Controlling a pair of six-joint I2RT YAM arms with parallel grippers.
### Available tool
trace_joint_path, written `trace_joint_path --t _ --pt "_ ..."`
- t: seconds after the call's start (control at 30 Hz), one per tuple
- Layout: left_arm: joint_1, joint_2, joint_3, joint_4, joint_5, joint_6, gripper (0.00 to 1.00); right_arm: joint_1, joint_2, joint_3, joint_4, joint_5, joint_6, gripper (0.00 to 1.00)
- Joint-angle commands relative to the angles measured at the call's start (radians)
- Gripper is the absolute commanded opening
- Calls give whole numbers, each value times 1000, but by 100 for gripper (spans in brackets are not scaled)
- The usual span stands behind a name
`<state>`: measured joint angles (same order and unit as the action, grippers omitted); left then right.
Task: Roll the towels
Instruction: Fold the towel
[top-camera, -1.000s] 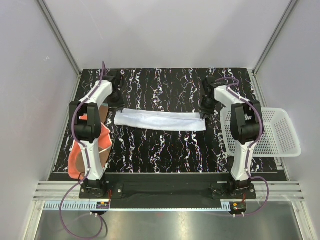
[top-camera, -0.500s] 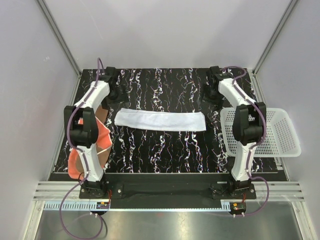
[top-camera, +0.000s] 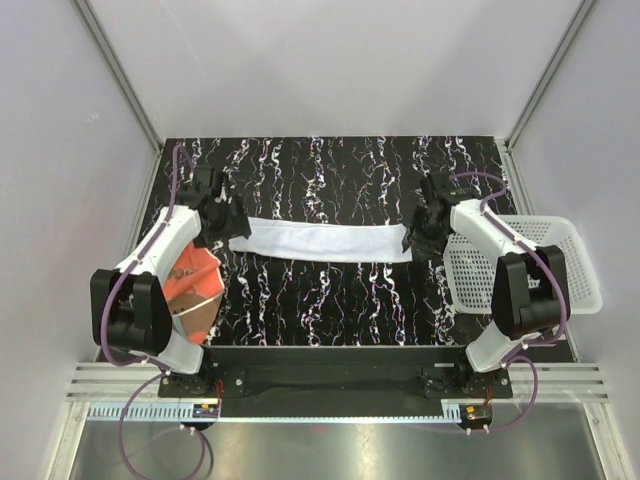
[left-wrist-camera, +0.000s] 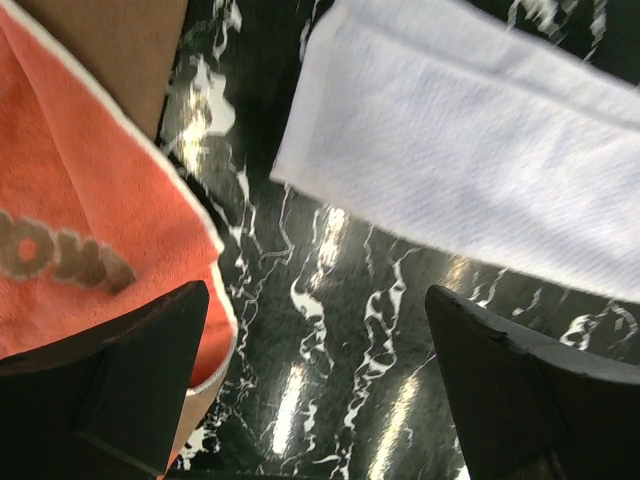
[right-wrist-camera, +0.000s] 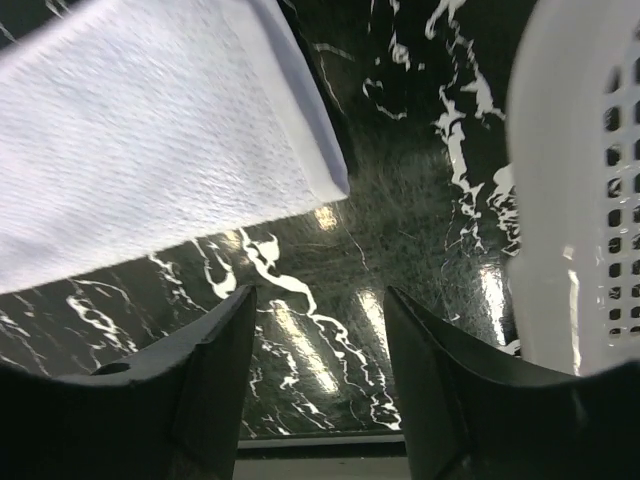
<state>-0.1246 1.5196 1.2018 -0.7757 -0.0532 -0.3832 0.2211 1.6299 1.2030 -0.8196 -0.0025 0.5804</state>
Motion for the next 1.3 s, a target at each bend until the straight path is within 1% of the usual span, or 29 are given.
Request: trace_joint_path --t 0.0,0.07,0.1,0.2,0.3,0.47,0.63,0.73,1.07,1.1,1.2,1.23,1.27 --pt "-15 -27 -67 69 0 6 96 9 5 -28 80 -44 18 58" --pt "-35 -27 -62 62 -22 1 95 9 16 -34 92 -47 18 56" --pt "-67 -24 -59 65 -36 1 95 9 22 -33 96 -47 19 54" --pt "-110 -12 -48 62 -45 0 95 11 53 -28 89 -34 15 53" --pt "-112 -13 -44 50 -53 3 95 15 85 -29 97 -10 15 52" --pt "-113 -36 -54 61 -39 1 95 15 140 -26 109 -4 7 45" --pt "-113 -36 -57 61 -25 0 95 15 168 -13 109 44 7 45" --pt "-113 -36 -57 61 -23 0 95 15 177 -8 100 77 9 47" --pt "-113 -36 -58 62 -16 -2 95 15 231 10 122 110 15 47" --pt "-113 -36 -57 61 -16 0 95 15 237 12 125 110 15 46" --pt "-113 -35 -59 61 -13 -2 95 14 252 6 142 107 18 39" --pt "-113 -36 -58 61 -13 0 95 15 258 4 145 104 19 31" --pt "-113 -36 -56 61 -13 -2 95 15 262 1 151 101 18 28"
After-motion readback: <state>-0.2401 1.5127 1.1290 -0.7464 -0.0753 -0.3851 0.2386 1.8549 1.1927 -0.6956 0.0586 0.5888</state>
